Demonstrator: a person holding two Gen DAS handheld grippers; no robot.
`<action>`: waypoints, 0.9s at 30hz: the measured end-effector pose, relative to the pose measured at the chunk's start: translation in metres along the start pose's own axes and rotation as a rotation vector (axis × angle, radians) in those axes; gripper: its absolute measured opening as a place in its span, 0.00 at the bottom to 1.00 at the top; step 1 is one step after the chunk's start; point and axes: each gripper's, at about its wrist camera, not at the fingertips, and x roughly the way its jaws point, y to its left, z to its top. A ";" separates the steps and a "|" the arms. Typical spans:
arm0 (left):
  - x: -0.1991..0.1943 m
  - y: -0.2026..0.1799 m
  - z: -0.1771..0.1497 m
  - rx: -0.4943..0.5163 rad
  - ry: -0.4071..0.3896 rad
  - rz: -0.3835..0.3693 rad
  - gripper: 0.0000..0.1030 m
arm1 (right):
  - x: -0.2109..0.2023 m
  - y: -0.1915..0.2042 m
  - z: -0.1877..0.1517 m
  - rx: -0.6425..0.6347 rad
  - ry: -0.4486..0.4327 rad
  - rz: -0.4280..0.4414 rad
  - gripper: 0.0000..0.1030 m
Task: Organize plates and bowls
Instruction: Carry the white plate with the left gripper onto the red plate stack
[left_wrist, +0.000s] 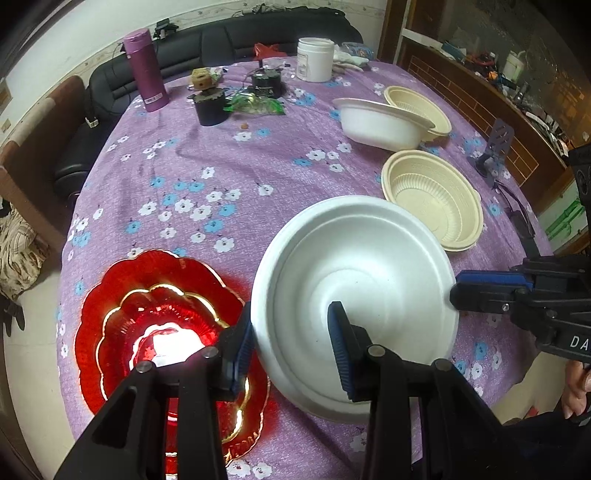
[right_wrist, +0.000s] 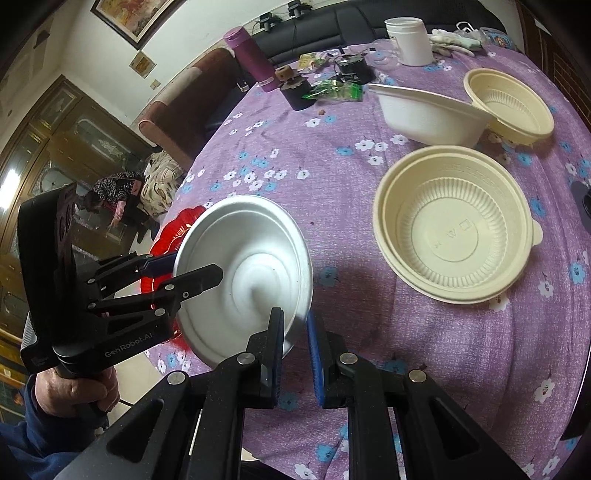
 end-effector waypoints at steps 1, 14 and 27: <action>-0.002 0.002 -0.001 -0.006 -0.004 0.000 0.36 | 0.000 0.004 0.002 -0.010 -0.001 -0.002 0.14; -0.025 0.035 -0.012 -0.076 -0.044 0.030 0.37 | 0.001 0.046 0.016 -0.129 -0.011 -0.027 0.14; -0.053 0.100 -0.040 -0.217 -0.078 0.086 0.37 | 0.029 0.104 0.039 -0.229 0.046 0.025 0.14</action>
